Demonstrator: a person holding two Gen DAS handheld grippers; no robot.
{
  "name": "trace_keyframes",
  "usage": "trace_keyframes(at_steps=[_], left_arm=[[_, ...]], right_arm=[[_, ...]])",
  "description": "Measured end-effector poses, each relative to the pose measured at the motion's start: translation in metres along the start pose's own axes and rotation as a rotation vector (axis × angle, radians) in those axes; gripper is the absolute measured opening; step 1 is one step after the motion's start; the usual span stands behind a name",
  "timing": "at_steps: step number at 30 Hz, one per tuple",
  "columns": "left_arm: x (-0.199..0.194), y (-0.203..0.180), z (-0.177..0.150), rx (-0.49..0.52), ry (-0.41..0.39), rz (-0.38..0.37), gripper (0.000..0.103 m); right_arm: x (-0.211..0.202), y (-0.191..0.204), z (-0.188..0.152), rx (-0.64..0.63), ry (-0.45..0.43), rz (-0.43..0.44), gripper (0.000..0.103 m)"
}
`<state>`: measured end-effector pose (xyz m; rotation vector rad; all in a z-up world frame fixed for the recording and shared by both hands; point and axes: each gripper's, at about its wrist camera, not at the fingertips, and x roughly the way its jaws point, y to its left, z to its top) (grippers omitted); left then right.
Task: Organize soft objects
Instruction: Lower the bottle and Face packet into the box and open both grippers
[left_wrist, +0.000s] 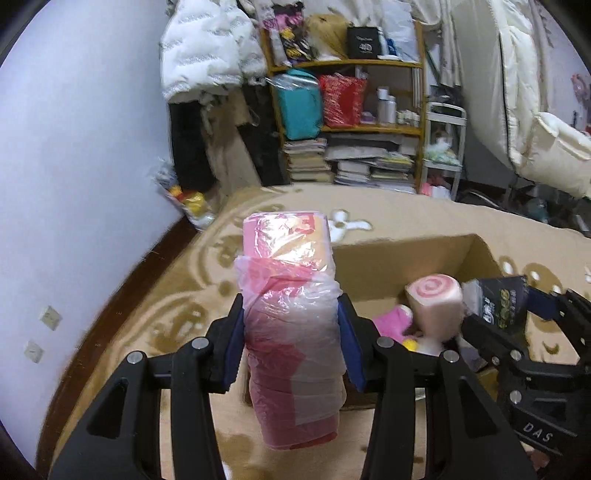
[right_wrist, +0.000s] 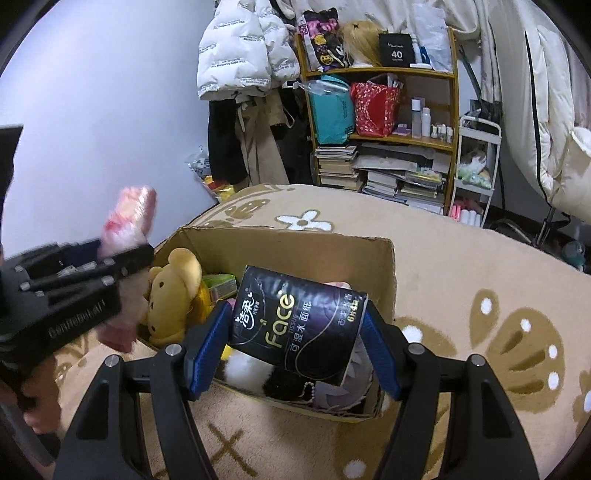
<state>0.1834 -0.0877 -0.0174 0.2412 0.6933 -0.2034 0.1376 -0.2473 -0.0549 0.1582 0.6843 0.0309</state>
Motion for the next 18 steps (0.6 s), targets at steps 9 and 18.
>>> trace_keyframes(at_steps=[9, 18], left_arm=[[0.026, -0.013, -0.013, 0.024, 0.071, -0.098, 0.058], [0.017, -0.009, -0.013, 0.036, 0.049, -0.062, 0.084]], right_arm=[[0.011, -0.01, -0.005, 0.036, 0.053, 0.017, 0.074], [0.005, -0.011, 0.0, 0.053, 0.037, 0.023, 0.087]])
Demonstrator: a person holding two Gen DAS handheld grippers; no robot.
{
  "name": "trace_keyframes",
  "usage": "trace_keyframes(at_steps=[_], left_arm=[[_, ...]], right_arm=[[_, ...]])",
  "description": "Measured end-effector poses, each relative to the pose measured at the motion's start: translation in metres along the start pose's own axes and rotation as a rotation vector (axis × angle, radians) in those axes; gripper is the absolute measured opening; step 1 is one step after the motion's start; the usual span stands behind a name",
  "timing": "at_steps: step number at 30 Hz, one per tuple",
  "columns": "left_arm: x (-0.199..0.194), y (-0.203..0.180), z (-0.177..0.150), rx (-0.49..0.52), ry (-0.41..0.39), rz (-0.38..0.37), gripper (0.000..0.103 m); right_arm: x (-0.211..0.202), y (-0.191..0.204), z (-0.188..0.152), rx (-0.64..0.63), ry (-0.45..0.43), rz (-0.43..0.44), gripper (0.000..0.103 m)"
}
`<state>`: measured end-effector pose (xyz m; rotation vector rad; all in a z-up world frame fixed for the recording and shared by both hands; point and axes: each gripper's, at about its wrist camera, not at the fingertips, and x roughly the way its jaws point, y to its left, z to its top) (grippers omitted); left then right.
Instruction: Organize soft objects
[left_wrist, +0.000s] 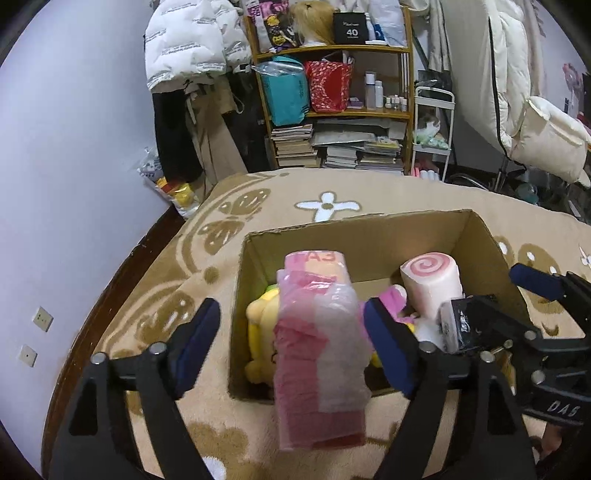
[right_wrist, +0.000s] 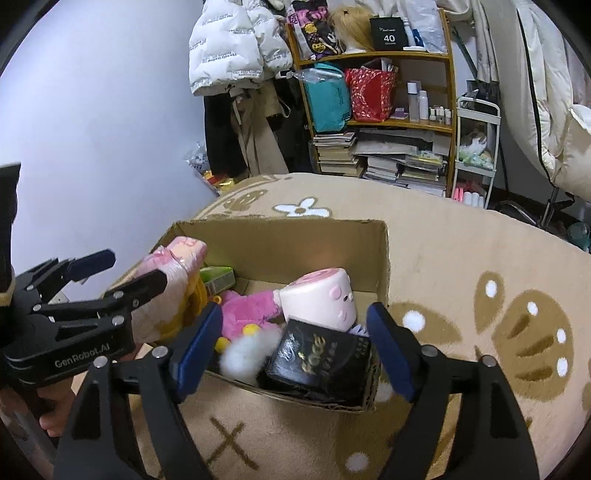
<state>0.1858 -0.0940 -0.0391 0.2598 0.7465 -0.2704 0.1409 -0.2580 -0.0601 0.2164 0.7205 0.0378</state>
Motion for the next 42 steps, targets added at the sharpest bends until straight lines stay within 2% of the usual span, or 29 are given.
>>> trace_keyframes(at_steps=[6, 10, 15, 20, 25, 34, 42], left_arm=[[-0.018, 0.012, -0.003, -0.025, -0.011, 0.028, 0.1], [-0.037, 0.021, -0.008, -0.028, -0.03, 0.045, 0.1], [-0.061, 0.033, -0.014, -0.068, -0.038, 0.061, 0.101], [-0.089, 0.038, -0.018, -0.057, -0.071, 0.112, 0.101], [-0.116, 0.044, -0.026, -0.084, -0.095, 0.104, 0.101], [-0.16, 0.051, -0.051, -0.102, -0.14, 0.126, 0.101], [-0.185, 0.05, -0.073, -0.097, -0.163, 0.139, 0.101]], right_arm=[[-0.019, -0.001, 0.004, 0.028, -0.021, 0.014, 0.099], [-0.038, -0.003, 0.005, 0.063, -0.05, 0.035, 0.103], [-0.06, 0.0, 0.004, 0.059, -0.062, 0.023, 0.103], [-0.086, 0.005, 0.003, 0.034, -0.089, 0.011, 0.103], [-0.114, 0.011, 0.0, 0.012, -0.121, 0.004, 0.103], [-0.148, 0.023, -0.019, -0.027, -0.157, -0.018, 0.103], [-0.162, 0.026, -0.045, -0.036, -0.194, -0.036, 0.103]])
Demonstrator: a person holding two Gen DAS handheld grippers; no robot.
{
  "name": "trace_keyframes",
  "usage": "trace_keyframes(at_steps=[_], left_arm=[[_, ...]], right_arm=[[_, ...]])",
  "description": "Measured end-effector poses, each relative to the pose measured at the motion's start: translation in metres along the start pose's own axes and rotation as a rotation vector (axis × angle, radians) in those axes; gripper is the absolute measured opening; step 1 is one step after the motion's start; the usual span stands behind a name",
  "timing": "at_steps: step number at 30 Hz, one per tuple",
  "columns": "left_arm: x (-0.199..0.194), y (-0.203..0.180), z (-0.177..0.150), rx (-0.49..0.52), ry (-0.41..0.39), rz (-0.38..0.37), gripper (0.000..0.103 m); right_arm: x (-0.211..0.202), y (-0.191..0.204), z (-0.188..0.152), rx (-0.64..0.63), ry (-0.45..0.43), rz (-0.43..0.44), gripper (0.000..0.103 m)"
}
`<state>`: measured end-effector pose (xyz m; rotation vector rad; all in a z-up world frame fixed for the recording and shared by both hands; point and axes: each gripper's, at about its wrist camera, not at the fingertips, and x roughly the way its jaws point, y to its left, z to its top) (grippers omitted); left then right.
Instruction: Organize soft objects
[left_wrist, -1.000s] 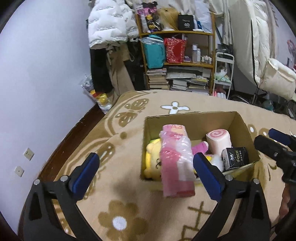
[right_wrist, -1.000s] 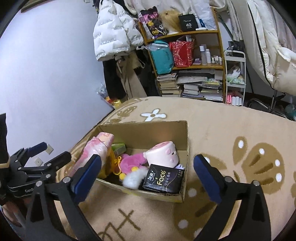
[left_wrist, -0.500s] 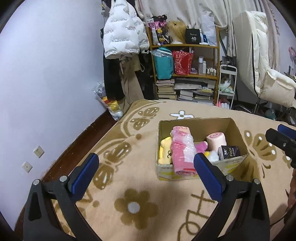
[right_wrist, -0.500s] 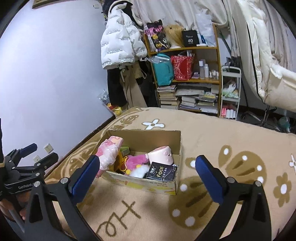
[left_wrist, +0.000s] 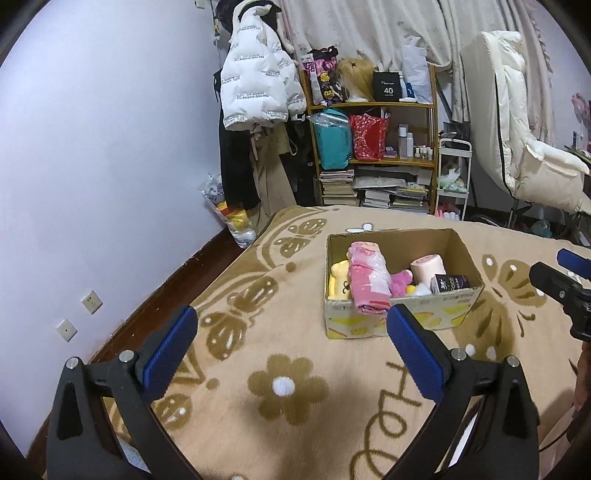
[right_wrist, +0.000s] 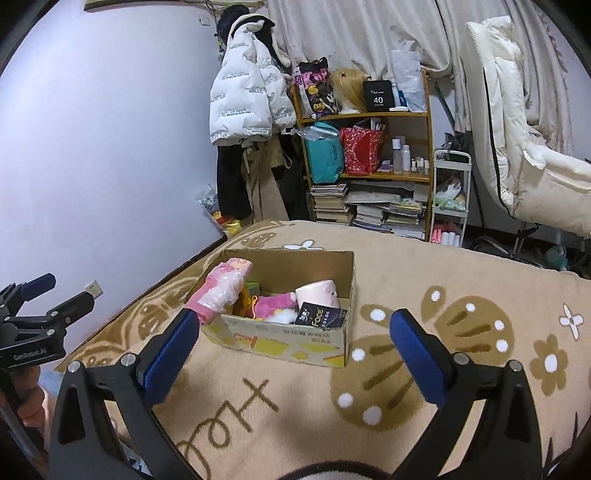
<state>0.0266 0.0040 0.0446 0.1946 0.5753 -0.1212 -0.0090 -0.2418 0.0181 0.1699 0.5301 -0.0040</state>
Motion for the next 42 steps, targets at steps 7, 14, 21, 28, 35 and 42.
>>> trace_keyframes(at_steps=[7, 14, 21, 28, 35, 42], left_arm=[[-0.005, -0.01, -0.019, 0.043, -0.035, -0.011, 0.102], [0.0, -0.027, -0.031, 0.109, -0.061, 0.01, 0.102], [0.009, -0.026, -0.032, 0.078, -0.053, 0.023, 0.102], [0.015, -0.023, -0.032, 0.066, -0.052, 0.057, 0.102], [0.022, -0.017, -0.031, 0.031, -0.032, 0.05, 0.102], [0.023, -0.015, -0.03, 0.024, -0.021, 0.033, 0.102]], right_arm=[[-0.003, -0.001, -0.017, -0.014, -0.035, -0.046, 0.103], [0.002, -0.012, -0.028, -0.001, -0.05, -0.035, 0.103], [0.003, -0.021, -0.032, 0.005, -0.039, -0.037, 0.103], [0.009, -0.019, -0.032, -0.011, -0.021, -0.038, 0.103], [0.01, -0.019, -0.034, -0.012, -0.015, -0.038, 0.103], [0.01, -0.021, -0.035, -0.01, -0.012, -0.037, 0.103]])
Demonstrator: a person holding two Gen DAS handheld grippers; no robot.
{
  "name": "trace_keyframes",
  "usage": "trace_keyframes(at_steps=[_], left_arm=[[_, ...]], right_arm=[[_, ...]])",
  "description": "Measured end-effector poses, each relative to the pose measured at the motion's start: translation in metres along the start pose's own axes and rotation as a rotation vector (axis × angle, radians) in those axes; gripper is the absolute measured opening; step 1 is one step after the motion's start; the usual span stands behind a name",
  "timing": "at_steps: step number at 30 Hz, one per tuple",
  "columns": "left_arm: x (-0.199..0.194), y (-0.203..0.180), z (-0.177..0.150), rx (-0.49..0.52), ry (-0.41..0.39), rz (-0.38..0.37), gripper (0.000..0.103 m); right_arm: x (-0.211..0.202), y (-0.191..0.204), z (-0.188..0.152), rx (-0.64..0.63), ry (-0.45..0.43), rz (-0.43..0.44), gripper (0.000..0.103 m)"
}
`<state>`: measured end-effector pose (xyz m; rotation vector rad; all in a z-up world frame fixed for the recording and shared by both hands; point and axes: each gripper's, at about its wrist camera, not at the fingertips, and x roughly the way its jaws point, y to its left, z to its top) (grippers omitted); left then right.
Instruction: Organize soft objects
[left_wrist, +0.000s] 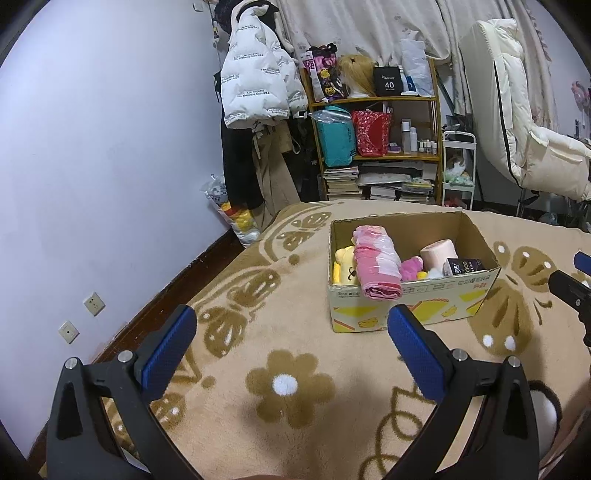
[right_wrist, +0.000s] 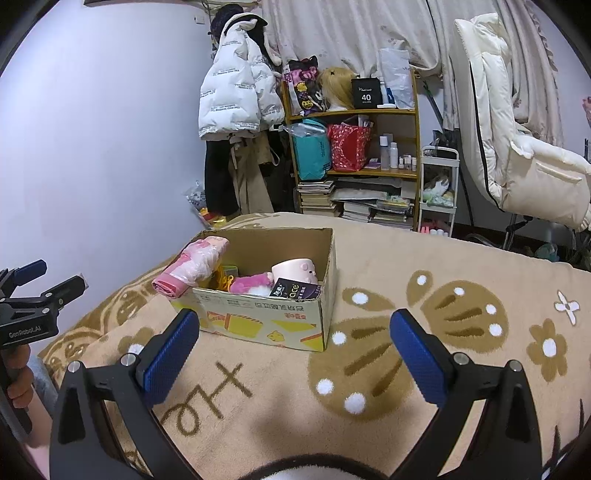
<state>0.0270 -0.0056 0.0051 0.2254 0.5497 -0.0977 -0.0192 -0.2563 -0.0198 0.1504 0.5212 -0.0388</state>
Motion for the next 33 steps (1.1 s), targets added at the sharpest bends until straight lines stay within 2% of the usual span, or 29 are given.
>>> trace_keyframes(at_steps=[33], left_arm=[[0.0026, 0.0004, 0.0007, 0.01, 0.009, -0.018, 0.102]], right_arm=[[0.0009, -0.0027, -0.0012, 0.005, 0.007, -0.001, 0.103]])
